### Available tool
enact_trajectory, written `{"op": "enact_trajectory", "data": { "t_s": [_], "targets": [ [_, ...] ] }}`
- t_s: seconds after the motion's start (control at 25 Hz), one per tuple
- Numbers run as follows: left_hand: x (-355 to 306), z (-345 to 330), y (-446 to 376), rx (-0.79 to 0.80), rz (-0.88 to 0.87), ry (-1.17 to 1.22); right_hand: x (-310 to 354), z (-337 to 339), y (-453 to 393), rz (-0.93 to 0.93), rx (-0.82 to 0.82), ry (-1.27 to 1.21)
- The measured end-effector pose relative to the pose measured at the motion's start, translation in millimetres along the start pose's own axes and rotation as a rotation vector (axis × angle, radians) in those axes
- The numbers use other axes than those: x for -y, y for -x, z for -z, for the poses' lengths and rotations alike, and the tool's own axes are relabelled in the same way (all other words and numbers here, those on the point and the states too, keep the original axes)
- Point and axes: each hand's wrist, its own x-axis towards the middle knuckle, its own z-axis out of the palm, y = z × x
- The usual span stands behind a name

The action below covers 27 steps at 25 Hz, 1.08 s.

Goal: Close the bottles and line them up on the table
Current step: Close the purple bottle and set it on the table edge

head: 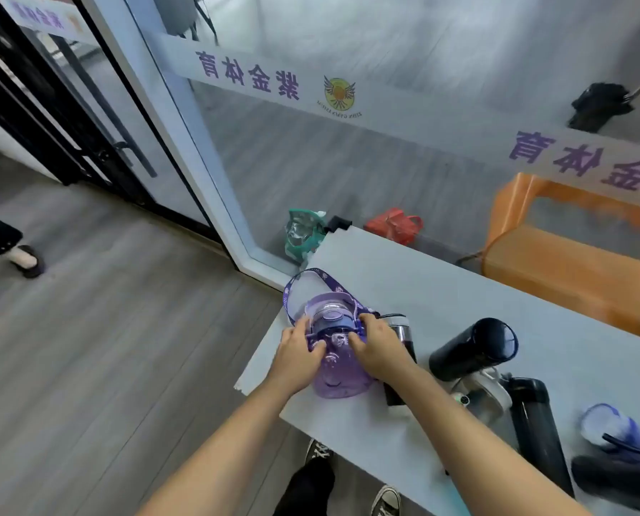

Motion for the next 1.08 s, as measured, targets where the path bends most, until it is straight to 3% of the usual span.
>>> {"op": "enact_trajectory", "data": {
  "t_s": [0.12, 0.28, 0.48, 0.8, 1.08],
  "targets": [
    [8, 6, -28, 0.046, 0.070, 0.074, 3, -14, -26, -0.097, 0.035, -0.039],
    [15, 3, -55, 0.214, 0.316, 0.298, 3, -22, -44, -0.230, 0.066, -0.124],
    [22, -1, -76, 0.261, 0.386, 0.434, 2, -28, -56, -0.296, 0.096, -0.264],
    [2, 30, -106, 0.111, 0.133, 0.509, 17, -6, -86, -0.175, 0.010, -0.511],
    [-34, 45, -134, 0.026, -0.102, 0.384, 27, 24, -99, -0.058, -0.181, -0.572]
  ]
}}
